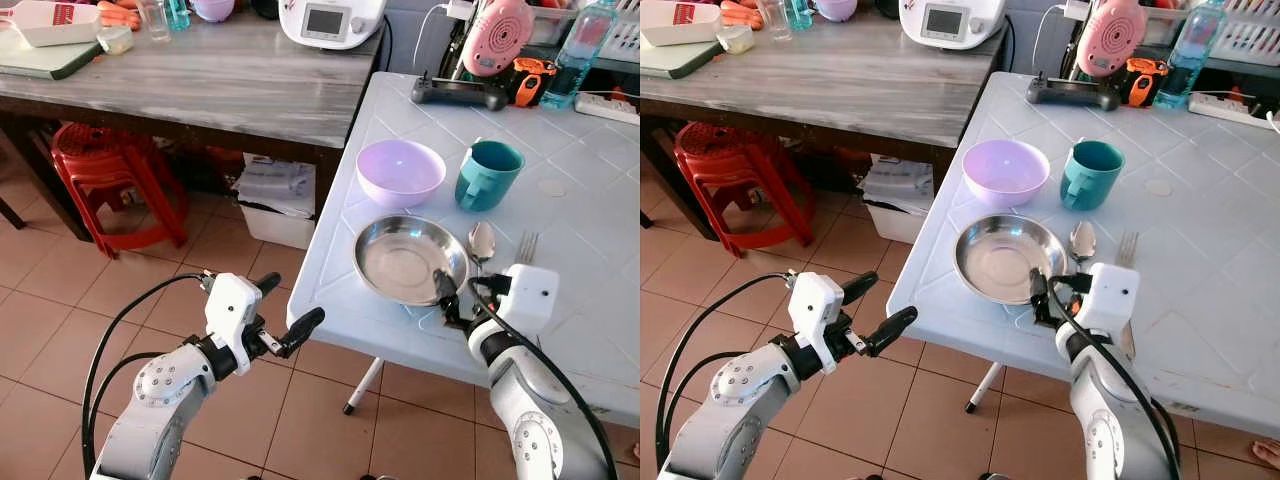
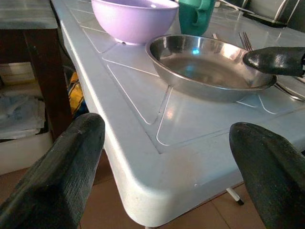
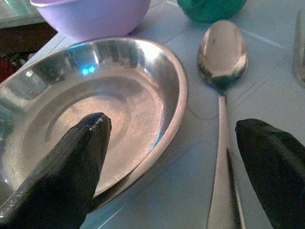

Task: Setting the table

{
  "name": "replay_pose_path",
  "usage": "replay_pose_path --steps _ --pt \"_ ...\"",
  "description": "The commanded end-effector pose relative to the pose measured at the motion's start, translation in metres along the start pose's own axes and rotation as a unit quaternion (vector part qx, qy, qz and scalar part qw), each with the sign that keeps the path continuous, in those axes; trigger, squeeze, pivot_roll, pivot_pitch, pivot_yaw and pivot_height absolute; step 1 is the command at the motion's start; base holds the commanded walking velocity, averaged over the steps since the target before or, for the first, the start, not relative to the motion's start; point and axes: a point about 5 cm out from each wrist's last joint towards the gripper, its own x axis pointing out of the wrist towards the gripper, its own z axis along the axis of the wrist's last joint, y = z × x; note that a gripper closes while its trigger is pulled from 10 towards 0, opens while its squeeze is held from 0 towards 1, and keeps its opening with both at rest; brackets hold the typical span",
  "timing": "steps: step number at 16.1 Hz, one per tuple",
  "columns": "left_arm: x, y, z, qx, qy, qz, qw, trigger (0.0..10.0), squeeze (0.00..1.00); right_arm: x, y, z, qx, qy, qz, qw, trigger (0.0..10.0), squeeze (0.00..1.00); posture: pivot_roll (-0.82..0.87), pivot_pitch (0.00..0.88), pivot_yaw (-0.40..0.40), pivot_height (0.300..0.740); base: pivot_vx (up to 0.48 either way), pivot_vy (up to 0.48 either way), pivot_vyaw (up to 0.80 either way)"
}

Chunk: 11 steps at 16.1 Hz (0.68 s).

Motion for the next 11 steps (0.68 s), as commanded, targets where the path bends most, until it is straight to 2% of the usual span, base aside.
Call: replay_pose_path --steps 1,5,8,9,10,11 --pt "0.002 -0.003 0.002 0.009 -0.001 -0.011 1.000 10.0 0.00 0.002 -0.002 0.000 0.005 0.003 0.005 1.000 10.0 0.00 -0.04 0.165 -0.008 0.740 0.000 0.000 0.00" --pt "0.007 -0.004 0.004 0.017 -0.004 -0.029 0.999 10.0 0.00 0.004 -0.003 -0.002 0.005 0.008 0.017 1.000 10.0 0.00 -0.04 0.165 -0.008 0.740 0.000 0.000 0.00" --pt "0.015 0.008 0.011 0.051 0.000 -0.062 0.997 10.0 0.00 0.006 -0.004 -0.003 0.005 0.010 0.024 1.000 10.0 0.00 -0.04 0.173 -0.010 0.740 0.000 0.000 0.00" --pt "0.016 0.010 0.013 0.056 0.002 -0.067 0.996 10.0 0.00 0.006 -0.003 -0.003 0.009 0.011 0.027 1.000 7.2 0.00 -0.04 0.173 -0.010 0.740 0.000 0.000 0.00" --pt "0.018 0.012 0.014 0.061 0.004 -0.073 0.995 10.0 0.00 0.005 -0.003 -0.004 0.016 0.012 0.029 0.999 0.0 0.00 -0.05 0.176 -0.005 0.740 0.000 0.000 0.00" --pt "0.018 0.012 0.014 0.064 0.005 -0.078 0.995 10.0 0.00 0.005 -0.003 -0.005 0.021 0.013 0.031 0.999 0.0 0.00 -0.05 0.176 -0.005 0.740 0.000 0.000 0.00"
